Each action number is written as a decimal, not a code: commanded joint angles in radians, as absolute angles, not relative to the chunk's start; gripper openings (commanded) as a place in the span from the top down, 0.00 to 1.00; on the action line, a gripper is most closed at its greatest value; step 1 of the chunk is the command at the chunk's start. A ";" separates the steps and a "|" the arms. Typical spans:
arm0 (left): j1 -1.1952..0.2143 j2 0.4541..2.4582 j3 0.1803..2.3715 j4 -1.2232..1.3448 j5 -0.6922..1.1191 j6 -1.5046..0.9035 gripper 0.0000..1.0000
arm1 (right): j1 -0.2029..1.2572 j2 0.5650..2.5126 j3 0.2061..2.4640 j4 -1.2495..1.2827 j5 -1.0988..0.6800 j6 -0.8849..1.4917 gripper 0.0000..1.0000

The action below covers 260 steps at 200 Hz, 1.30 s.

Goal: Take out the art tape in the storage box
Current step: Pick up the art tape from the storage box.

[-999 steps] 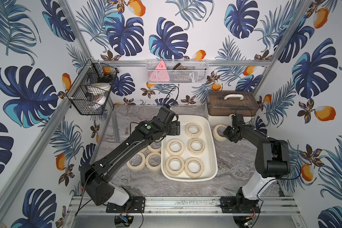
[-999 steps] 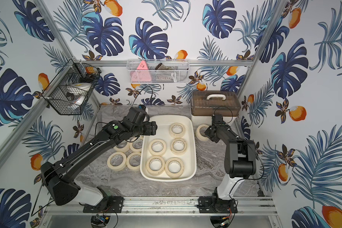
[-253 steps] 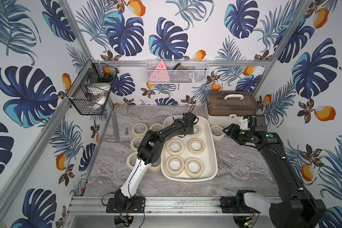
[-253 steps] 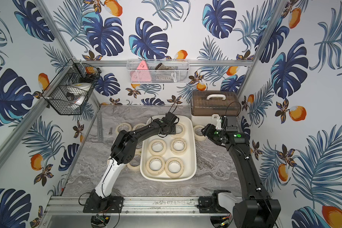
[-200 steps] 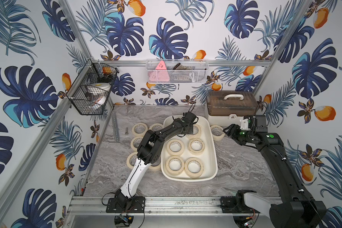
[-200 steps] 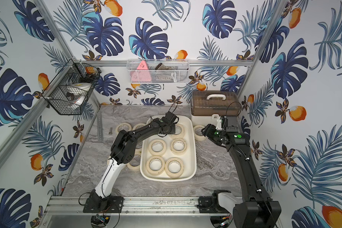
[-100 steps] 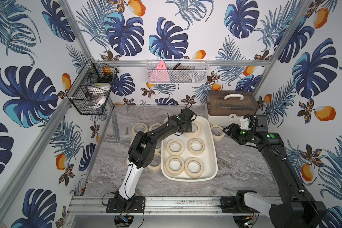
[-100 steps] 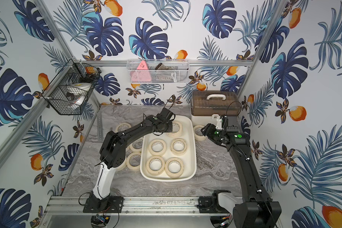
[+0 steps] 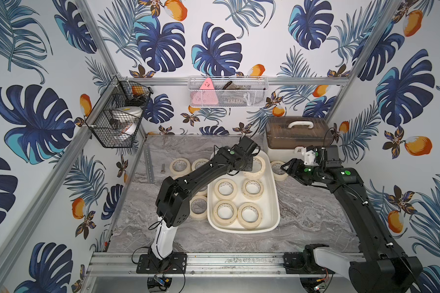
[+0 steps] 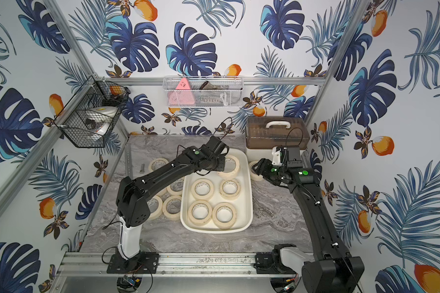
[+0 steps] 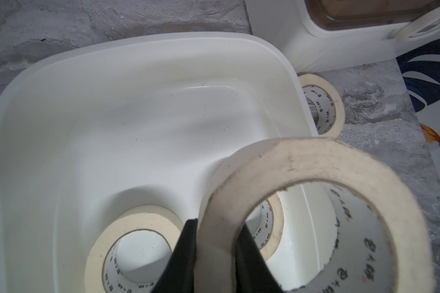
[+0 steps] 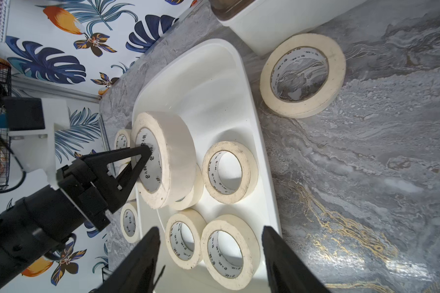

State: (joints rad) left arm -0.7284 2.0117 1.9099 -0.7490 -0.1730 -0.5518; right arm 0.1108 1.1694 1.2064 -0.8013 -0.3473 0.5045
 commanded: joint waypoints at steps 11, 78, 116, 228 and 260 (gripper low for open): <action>-0.778 1.988 1.949 -0.794 -0.224 -0.541 0.94 | 0.199 1.188 1.241 -0.834 -0.299 0.499 0.32; -0.882 2.009 2.010 -0.802 -0.239 -0.555 0.95 | 0.285 1.216 1.236 -0.846 -0.101 0.487 0.29; -0.916 2.032 2.060 -0.814 -0.252 -0.553 0.95 | 0.288 1.211 1.205 -0.825 -0.056 0.493 0.31; -0.945 2.072 2.121 -0.858 -0.313 -0.519 0.95 | 0.289 1.254 1.230 -0.860 0.017 0.444 0.65; -0.946 2.072 2.121 -0.863 -0.313 -0.516 0.93 | 0.289 1.260 1.233 -0.851 0.002 0.442 0.77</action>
